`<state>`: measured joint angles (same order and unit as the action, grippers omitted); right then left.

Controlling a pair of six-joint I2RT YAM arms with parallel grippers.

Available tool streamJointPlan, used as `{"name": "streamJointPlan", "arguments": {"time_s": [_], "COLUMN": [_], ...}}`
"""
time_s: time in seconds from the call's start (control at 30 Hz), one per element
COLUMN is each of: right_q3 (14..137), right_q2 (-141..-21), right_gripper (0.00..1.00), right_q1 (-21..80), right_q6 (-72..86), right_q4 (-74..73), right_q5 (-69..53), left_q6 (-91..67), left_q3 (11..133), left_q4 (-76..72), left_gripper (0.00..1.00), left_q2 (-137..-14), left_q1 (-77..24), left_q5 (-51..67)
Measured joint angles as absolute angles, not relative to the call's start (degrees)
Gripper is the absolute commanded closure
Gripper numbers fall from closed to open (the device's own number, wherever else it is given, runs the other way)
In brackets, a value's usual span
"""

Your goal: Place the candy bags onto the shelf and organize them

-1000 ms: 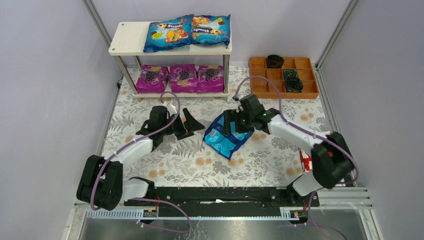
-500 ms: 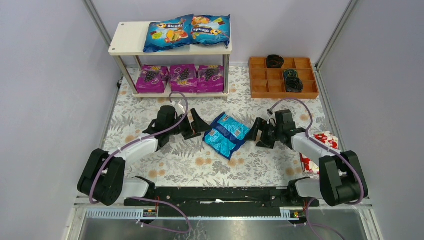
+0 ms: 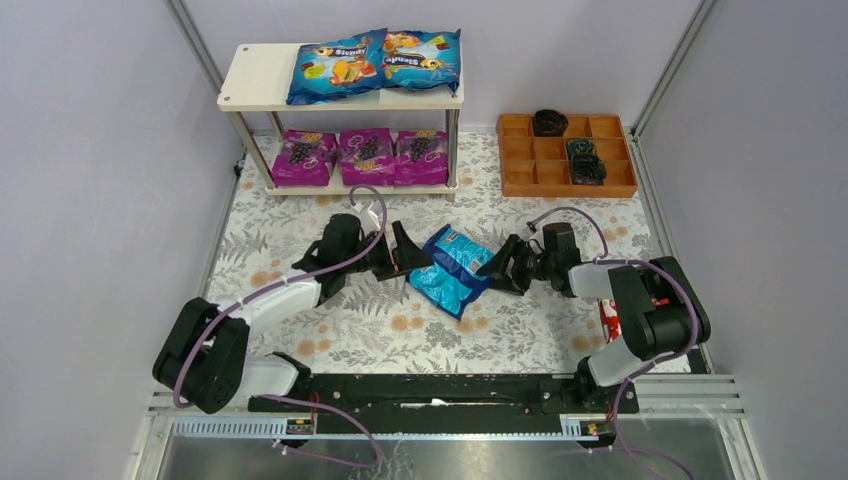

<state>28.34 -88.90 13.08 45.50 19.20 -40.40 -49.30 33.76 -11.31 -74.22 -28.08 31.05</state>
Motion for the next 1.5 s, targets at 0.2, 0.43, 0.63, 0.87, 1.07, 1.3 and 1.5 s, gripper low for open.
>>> {"name": "streamJointPlan", "arguments": {"time_s": [0.2, 0.43, 0.63, 0.87, 1.07, 1.3, 1.5], "right_q3": [28.2, 30.1, 33.4, 35.3, 35.9, 38.3, 43.0], "right_q2": [-93.0, -96.8, -100.7, -106.4, -107.5, -102.8, -96.9], "right_gripper": [0.27, 0.26, 0.33, 0.57, 0.74, 0.83, 1.0], "right_q1": [13.1, 11.8, 7.6, 7.5, 8.1, 8.9, 11.7], "right_q6": [51.0, 52.9, 52.6, 54.3, 54.3, 49.7, 44.2], "right_q4": [25.7, 29.5, 30.9, 36.8, 37.5, 31.3, 22.5], "right_q5": [-40.3, -41.7, -43.2, -44.7, -44.7, -44.8, -44.3], "left_q6": [-47.8, -45.2, -42.1, -40.5, -39.8, -39.5, -42.5], "left_q3": [34.0, 35.2, 35.7, 36.1, 36.4, 38.4, 40.6], "left_q4": [-10.8, -8.9, -5.8, -4.3, -2.0, 1.0, 0.5], "left_gripper": [0.03, 0.03, 0.03, 0.03, 0.03, 0.02, 0.02], "left_q2": [-72.7, -69.9, -67.1, -66.2, -65.6, -65.8, -69.0], "left_q1": [-28.4, -28.5, -28.6, -28.6, -28.6, -28.6, -28.4], "left_q5": [29.9, 28.9, 27.3, 26.3, 25.6, 25.6, 28.4]}}
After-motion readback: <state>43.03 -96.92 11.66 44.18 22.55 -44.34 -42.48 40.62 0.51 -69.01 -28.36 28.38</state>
